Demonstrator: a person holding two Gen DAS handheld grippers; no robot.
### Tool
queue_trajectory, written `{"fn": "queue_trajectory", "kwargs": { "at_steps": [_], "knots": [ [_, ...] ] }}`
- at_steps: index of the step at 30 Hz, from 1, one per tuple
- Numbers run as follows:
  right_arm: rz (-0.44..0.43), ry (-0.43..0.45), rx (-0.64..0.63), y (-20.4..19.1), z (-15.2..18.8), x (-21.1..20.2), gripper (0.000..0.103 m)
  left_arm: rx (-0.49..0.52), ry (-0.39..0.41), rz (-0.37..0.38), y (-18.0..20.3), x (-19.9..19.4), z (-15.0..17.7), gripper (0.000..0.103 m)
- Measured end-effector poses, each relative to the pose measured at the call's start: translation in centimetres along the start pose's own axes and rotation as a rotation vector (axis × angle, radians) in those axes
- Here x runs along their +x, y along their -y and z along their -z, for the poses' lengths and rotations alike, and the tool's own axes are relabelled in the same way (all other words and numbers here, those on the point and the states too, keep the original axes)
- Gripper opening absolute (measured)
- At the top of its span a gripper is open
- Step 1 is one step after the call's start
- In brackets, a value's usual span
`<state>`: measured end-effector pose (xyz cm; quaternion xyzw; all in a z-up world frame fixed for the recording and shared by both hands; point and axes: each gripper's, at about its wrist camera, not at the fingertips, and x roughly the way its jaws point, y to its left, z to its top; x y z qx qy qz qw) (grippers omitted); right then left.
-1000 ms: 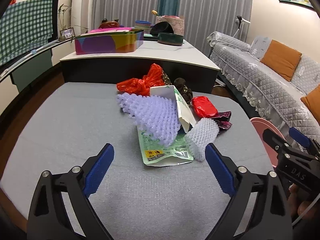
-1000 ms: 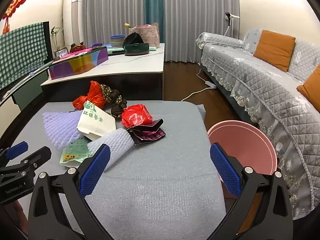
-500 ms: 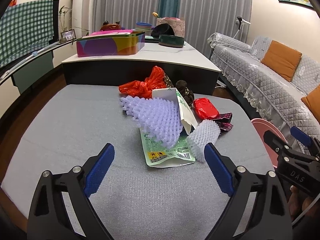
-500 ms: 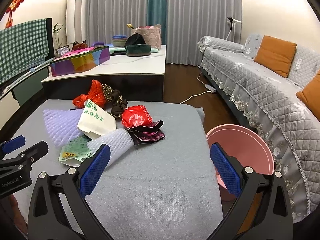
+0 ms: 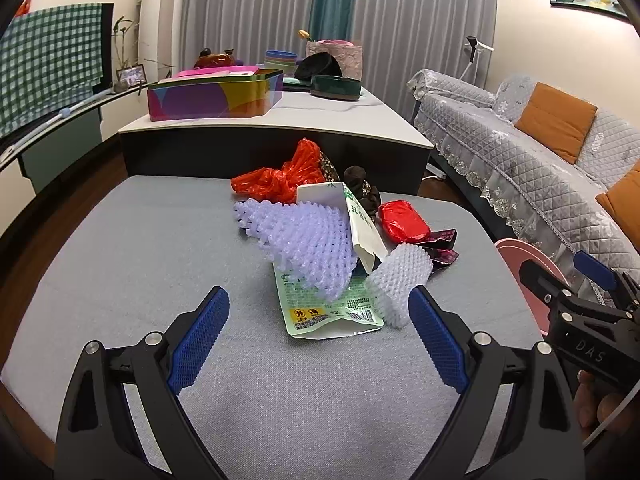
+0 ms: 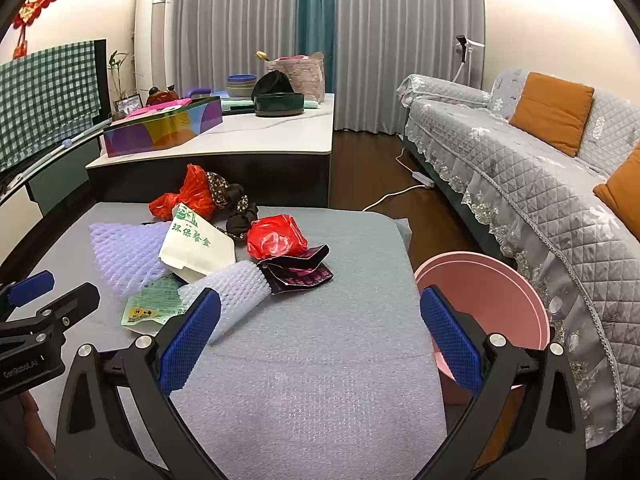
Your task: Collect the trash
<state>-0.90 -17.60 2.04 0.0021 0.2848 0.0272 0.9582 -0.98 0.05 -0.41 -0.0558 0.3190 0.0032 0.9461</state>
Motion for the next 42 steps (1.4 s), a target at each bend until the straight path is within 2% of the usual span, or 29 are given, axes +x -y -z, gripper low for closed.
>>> {"fn": "queue_trajectory", "kwargs": {
  "at_steps": [12, 14, 21, 26, 29, 34, 42],
  "knots": [
    [-0.015, -0.003, 0.005, -0.1, 0.1, -0.1, 0.098, -0.003, 0.003, 0.002, 0.0, 0.0, 0.0, 0.088],
    [-0.021, -0.002, 0.004, -0.2, 0.1, -0.1, 0.094, -0.004, 0.005, 0.004, 0.1, -0.1, -0.1, 0.088],
    [-0.042, -0.005, 0.016, 0.0, 0.0, -0.2, 0.082, -0.003, 0.005, 0.020, 0.1, -0.1, -0.1, 0.069],
    [-0.102, -0.022, 0.039, -0.2, 0.0, 0.3, 0.071, -0.019, 0.020, 0.012, -0.4, -0.4, -0.4, 0.059],
    [-0.135, -0.031, 0.047, -0.6, 0.1, 1.0, 0.070, -0.022, 0.032, 0.005, -0.8, -0.2, -0.7, 0.058],
    [-0.163, -0.054, 0.039, -1.6, 0.3, 3.0, 0.069, -0.022, 0.040, 0.016, -1.6, 0.7, -1.5, 0.048],
    [-0.214, -0.131, 0.024, -3.7, 0.5, 6.8, 0.071, -0.058, 0.011, 0.019, -3.4, 3.6, -2.2, 0.048]
  ]
}}
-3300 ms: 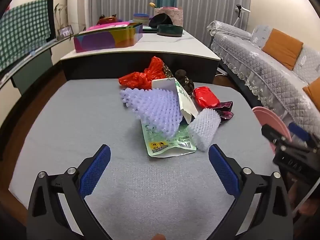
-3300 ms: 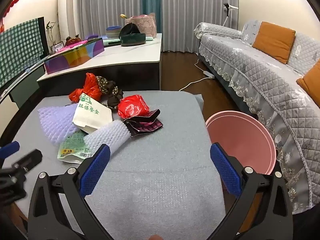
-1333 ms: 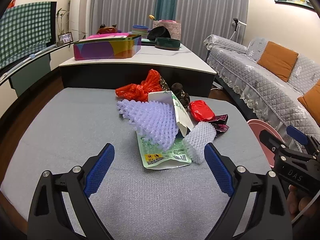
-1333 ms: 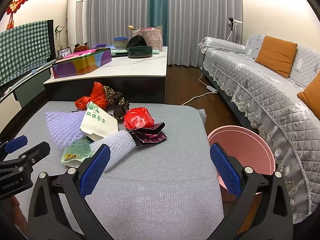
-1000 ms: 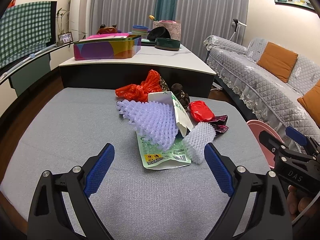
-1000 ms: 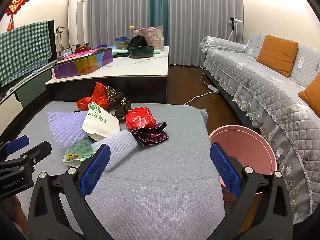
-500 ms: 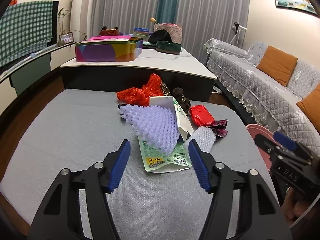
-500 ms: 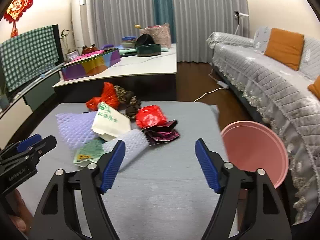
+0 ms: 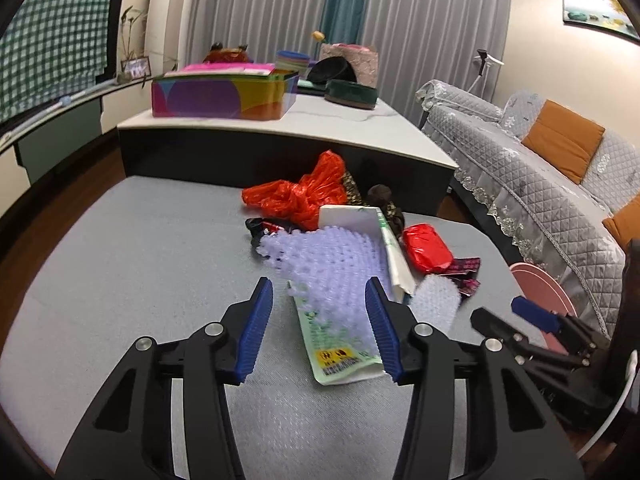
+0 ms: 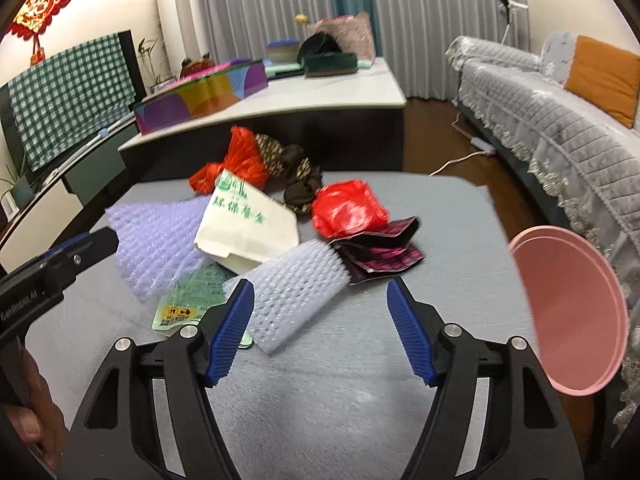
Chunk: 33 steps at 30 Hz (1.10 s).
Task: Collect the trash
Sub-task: 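Grasp the white foam net with the right gripper while the left grasps the lavender net, then release the white foam net into the pink bin while the left drops the lavender net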
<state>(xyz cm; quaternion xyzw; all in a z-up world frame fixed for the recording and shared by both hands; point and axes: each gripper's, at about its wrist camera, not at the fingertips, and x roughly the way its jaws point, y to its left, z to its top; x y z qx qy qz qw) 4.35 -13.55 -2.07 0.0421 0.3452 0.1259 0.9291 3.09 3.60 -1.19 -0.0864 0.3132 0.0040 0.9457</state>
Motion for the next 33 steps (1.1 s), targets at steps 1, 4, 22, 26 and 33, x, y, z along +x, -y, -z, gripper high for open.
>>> {"fn": "queue_trajectory", "kwargs": {
  "at_steps": [1, 4, 22, 26, 33],
  "knots": [
    [-0.007, -0.015, -0.002, -0.2, 0.0, 0.6, 0.073, -0.009, -0.008, 0.006, -0.3, 0.4, 0.0, 0.048],
    [-0.026, -0.055, -0.005, -0.5, 0.1, 2.1, 0.077, -0.030, -0.025, 0.022, -1.1, 1.4, -0.1, 0.048],
    [-0.041, -0.125, -0.076, -1.8, 0.5, 4.2, 0.015, 0.044, -0.028, 0.097, 0.0, 1.7, -0.7, 0.011],
    [-0.029, -0.077, -0.083, -1.6, 0.1, 2.7, 0.014, 0.070, 0.006, 0.094, 0.6, 0.4, -1.1, 0.010],
    [0.005, 0.003, -0.082, -0.8, -0.3, -0.9, 0.014, 0.081, 0.050, 0.087, 1.0, -1.9, -1.7, 0.010]
  ]
}}
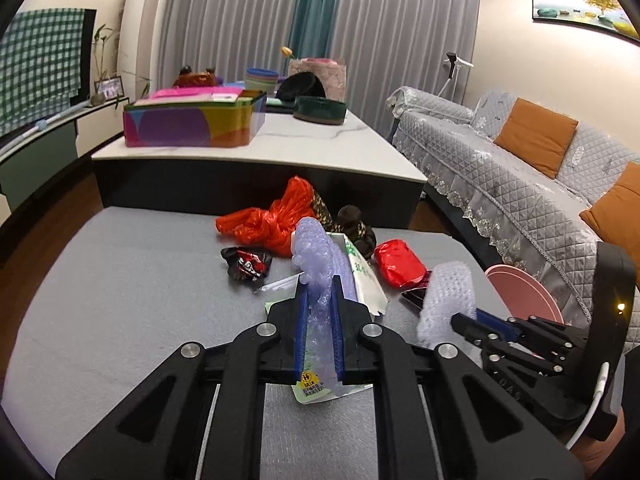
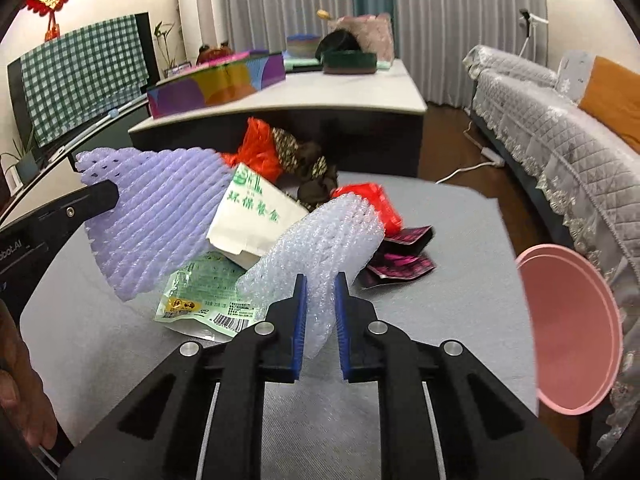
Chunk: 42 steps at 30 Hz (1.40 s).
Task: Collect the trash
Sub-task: 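Release the white foam net into the pink bin while the left drops the lavender net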
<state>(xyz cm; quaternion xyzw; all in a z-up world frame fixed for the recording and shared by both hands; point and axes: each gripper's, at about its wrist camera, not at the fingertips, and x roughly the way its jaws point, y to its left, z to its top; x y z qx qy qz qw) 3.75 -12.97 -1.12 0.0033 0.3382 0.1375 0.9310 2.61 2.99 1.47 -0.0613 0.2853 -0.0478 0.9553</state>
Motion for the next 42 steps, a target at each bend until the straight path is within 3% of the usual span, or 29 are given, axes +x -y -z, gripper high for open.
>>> {"fn": "queue_trajectory", "kwargs": {
  "at_steps": [14, 22, 33, 42],
  "knots": [
    [0.113, 0.127, 0.042, 4.0, -0.8, -7.6, 0.014, 0.058, 0.080, 0.031, 2.9, -4.8, -0.6, 0.010],
    [0.222, 0.190, 0.066, 7.3, -1.7, -11.7, 0.014, 0.077, 0.091, 0.101, 6.0, -6.0, -0.8, 0.010],
    [0.347, 0.233, 0.074, 14.3, -3.1, -15.4, 0.014, 0.150, 0.068, 0.224, 13.4, -4.1, -1.7, 0.010],
    [0.387, 0.253, 0.157, 22.9, -3.1, -14.9, 0.014, 0.193, 0.046, 0.299, 19.5, 0.2, -2.1, 0.010]
  ]
}}
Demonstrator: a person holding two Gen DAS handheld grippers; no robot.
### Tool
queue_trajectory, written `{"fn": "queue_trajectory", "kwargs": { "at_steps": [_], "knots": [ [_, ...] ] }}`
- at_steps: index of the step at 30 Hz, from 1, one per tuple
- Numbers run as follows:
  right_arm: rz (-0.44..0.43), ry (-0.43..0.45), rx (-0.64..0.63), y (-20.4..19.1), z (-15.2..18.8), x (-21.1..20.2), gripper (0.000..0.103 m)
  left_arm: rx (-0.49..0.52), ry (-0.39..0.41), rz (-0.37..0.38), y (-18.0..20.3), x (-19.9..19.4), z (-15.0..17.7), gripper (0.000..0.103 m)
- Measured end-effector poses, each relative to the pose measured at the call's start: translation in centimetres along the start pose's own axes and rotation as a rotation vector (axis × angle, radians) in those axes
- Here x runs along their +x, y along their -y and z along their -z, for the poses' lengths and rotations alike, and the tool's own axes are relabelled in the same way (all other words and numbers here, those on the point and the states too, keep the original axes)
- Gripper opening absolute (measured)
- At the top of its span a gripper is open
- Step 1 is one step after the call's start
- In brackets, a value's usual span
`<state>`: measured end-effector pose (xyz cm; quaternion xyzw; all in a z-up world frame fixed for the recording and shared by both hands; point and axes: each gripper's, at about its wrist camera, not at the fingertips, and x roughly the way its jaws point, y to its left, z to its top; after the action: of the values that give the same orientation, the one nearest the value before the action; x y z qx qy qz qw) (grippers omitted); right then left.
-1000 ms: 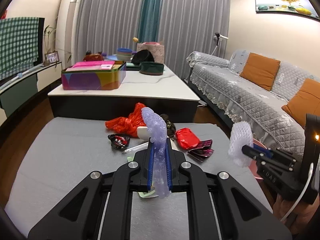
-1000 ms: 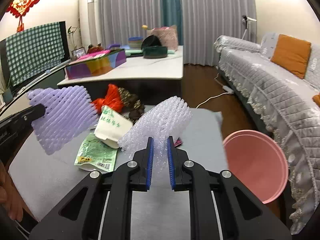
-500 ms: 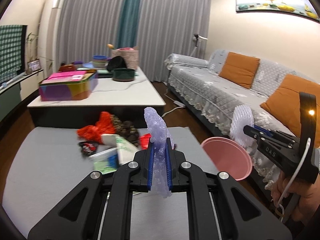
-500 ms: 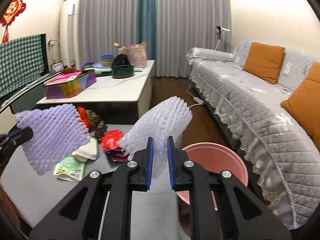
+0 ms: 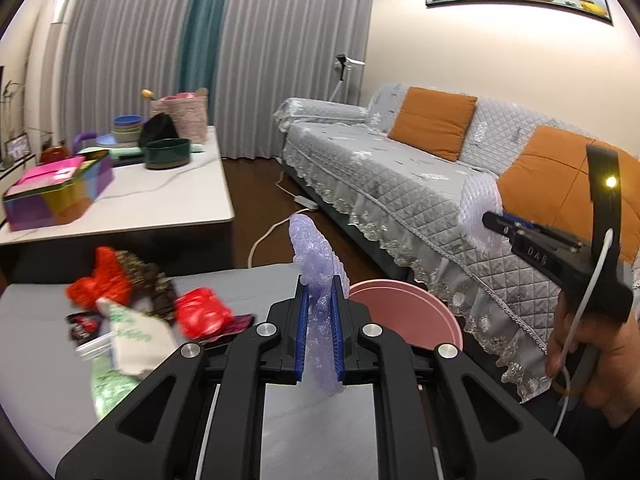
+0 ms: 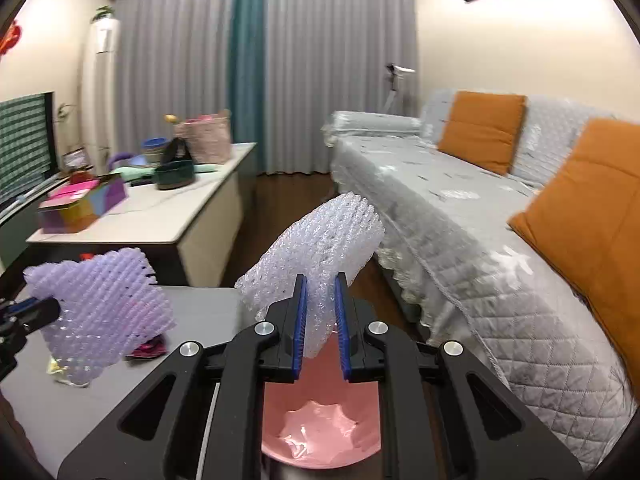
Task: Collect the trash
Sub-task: 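Release the white foam net into the pink bin while the left drops the lavender net, then move both open grippers back over the trash pile on the table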
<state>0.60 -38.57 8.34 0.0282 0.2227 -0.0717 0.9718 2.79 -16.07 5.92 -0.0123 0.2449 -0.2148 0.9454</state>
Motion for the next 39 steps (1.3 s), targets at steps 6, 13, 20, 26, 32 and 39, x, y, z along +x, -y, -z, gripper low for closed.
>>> {"fn": "queue_trajectory", "kwargs": {
  "at_steps": [6, 13, 20, 26, 32, 39],
  "knots": [
    [0.030, -0.057, 0.021, 1.6, 1.1, 3.6, 0.014, 0.031, -0.032, 0.032, 2.5, 4.5, -0.2, 0.010],
    [0.046, -0.106, 0.035, 2.8, 2.5, 6.1, 0.014, 0.055, -0.079, 0.063, 4.6, 9.4, 0.3, 0.010],
    [0.060, -0.133, 0.046, 3.6, 2.9, 7.6, 0.016, 0.057, -0.128, 0.081, 5.0, 12.3, 1.0, 0.010],
    [0.057, -0.144, 0.058, 3.7, 3.1, 8.1, 0.065, 0.060, -0.170, 0.099, 5.3, 13.7, 1.1, 0.036],
    [0.086, -0.134, 0.080, 4.3, 3.0, 8.0, 0.067, 0.019, -0.165, 0.070, 4.1, 13.1, 1.0, 0.051],
    [0.084, -0.100, 0.078, 3.6, 2.5, 7.3, 0.067, 0.018, -0.141, 0.062, 3.0, 10.2, 0.8, 0.044]
  ]
}}
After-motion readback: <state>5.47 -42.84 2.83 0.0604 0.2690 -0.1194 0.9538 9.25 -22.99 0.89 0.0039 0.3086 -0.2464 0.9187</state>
